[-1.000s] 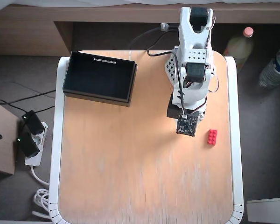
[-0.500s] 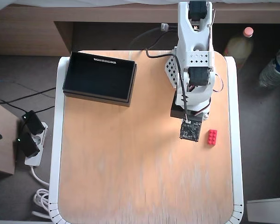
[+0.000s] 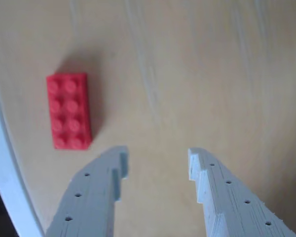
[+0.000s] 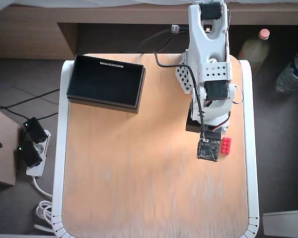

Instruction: Grasp a lego block and put it in the bin.

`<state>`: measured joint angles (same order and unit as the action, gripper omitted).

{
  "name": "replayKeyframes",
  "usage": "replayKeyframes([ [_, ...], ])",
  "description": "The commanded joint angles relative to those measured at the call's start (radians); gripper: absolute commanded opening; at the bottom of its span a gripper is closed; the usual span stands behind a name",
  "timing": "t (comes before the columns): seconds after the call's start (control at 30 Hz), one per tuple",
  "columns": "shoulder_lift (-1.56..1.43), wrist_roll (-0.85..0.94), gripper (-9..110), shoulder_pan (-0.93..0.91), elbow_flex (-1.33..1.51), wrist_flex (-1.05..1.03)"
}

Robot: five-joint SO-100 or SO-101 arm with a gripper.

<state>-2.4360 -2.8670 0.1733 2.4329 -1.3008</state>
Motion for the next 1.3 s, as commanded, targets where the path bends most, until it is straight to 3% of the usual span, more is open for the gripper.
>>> replayKeyframes([
  [0.0,0.048,0.018,14,0.021,-0.206,-0.009],
  [0.33,0.138,0.13,23,0.115,-0.256,-0.008],
  [0.67,0.268,0.215,23,0.238,-0.256,-0.008],
  [1.27,0.434,0.218,23,0.201,-0.261,0.163],
])
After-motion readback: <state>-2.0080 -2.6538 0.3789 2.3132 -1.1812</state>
